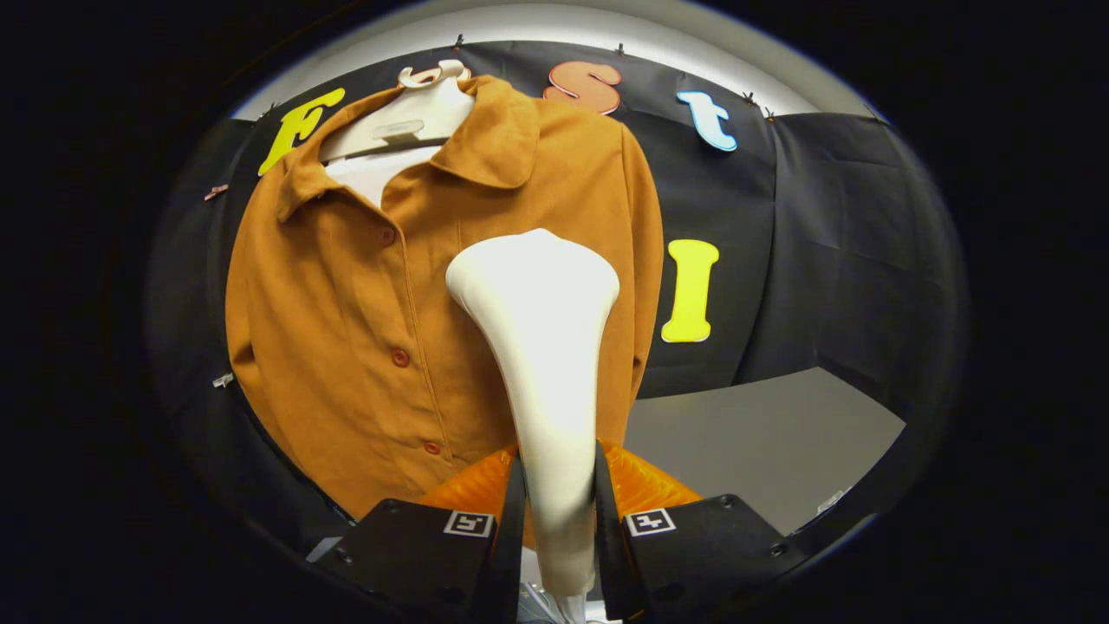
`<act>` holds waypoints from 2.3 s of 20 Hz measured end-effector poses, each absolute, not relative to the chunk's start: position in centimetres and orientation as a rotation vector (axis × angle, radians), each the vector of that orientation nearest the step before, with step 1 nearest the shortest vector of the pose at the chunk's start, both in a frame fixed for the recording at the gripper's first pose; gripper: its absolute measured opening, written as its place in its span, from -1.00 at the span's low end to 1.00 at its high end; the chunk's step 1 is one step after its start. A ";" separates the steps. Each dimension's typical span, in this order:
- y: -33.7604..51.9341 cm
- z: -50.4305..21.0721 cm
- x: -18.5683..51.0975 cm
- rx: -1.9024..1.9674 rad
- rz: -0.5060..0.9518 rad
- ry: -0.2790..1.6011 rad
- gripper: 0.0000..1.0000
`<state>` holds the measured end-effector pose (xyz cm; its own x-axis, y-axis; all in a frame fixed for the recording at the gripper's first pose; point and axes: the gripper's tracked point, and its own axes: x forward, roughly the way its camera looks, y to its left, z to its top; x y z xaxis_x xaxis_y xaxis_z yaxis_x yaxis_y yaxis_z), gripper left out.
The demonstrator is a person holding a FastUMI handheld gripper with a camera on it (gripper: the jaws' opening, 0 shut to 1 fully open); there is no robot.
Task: Iron the clothes twice with a garment steamer, once on the left side and once on the right side.
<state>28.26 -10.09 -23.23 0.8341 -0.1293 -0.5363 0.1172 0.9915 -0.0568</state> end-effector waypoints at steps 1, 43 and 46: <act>-10.1 -24.0 28.3 -0.016 -0.128 0.593 -0.19; -1.3 -18.2 25.0 0.017 -0.052 0.412 -0.19; 1.9 -17.6 25.9 0.007 0.017 0.394 -0.19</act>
